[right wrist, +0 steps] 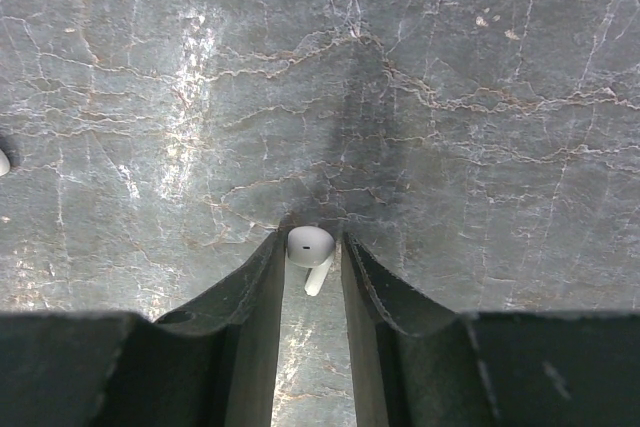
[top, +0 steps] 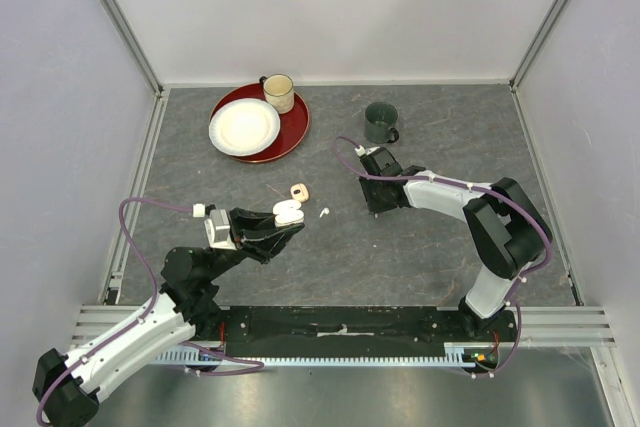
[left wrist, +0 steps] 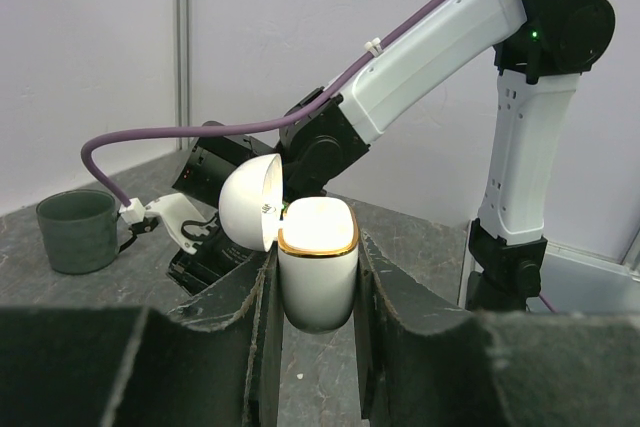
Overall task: Insert the wireless bluetooth earbuds into the charging case
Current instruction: Pick up the earbud from the center of the board.
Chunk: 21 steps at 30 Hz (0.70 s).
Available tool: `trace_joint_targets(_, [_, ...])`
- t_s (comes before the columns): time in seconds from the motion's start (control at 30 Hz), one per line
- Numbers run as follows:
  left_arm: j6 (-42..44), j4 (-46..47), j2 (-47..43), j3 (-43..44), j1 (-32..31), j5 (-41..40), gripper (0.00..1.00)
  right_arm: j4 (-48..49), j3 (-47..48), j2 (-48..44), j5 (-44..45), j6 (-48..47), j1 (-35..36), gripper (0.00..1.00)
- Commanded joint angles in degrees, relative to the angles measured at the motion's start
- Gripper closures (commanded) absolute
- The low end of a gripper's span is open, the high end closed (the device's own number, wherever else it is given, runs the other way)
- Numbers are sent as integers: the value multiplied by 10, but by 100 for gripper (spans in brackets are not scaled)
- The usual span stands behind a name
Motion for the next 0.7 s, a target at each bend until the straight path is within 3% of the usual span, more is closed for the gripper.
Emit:
trace_joint_targets(0.0, [-16, 17, -5, -3, -2, -10, 98, -8, 0, 28, 8, -6, 0, 64])
trace_joint_targets(0.2, [-15, 18, -3, -1, -2, -9, 98, -7, 2, 29, 6, -9, 1, 65])
trace_joint_targets(0.43, [-16, 18, -1, -1, -2, -6, 98, -5, 4, 34, 4, -14, 1, 58])
trace_joint_targets(0.67, [-17, 16, -3, -1, -2, -6, 98, -11, 4, 32, 7, -11, 3, 60])
